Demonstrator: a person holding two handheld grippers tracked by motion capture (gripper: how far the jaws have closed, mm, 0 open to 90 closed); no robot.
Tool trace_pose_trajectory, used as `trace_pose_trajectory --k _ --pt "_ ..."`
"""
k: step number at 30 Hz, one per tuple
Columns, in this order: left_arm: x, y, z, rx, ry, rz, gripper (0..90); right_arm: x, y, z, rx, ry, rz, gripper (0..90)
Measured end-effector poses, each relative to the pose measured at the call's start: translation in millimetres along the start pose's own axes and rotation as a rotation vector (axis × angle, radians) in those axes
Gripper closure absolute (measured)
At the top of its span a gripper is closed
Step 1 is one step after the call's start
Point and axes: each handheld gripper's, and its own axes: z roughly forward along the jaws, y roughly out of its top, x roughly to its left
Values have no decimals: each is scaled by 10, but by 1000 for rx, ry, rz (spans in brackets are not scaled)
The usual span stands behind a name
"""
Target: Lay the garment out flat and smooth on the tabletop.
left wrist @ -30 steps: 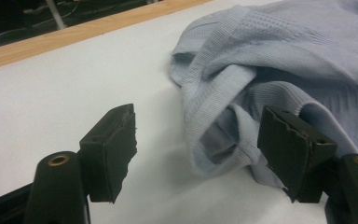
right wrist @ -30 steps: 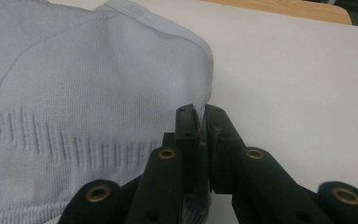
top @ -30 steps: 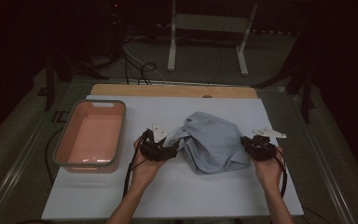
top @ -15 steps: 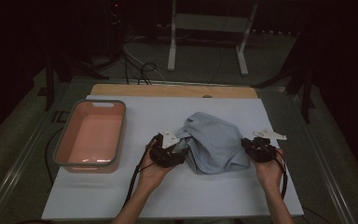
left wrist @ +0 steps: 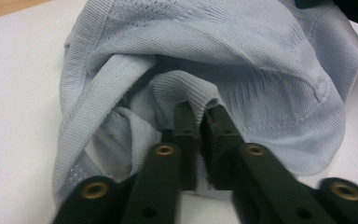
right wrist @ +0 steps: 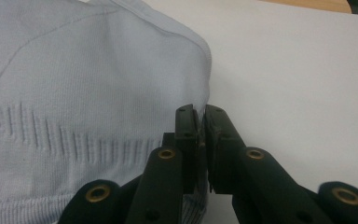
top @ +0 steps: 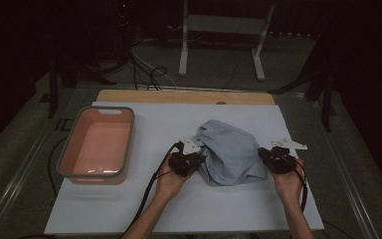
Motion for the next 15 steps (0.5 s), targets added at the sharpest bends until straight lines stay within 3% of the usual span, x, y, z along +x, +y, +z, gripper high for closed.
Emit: trace_pose_trajectory --k 5,8,15 --pt "-3 -2 -114 -24 17 3 876 -46 -2 -34 -12 -16 15 851" --pt "2 4 -228 -48 15 -1 877 -130 -16 -87 -25 -18 53 854" --pt "13 -57 -348 -50 17 -4 876 -113 -48 -123 -13 3 33 784"
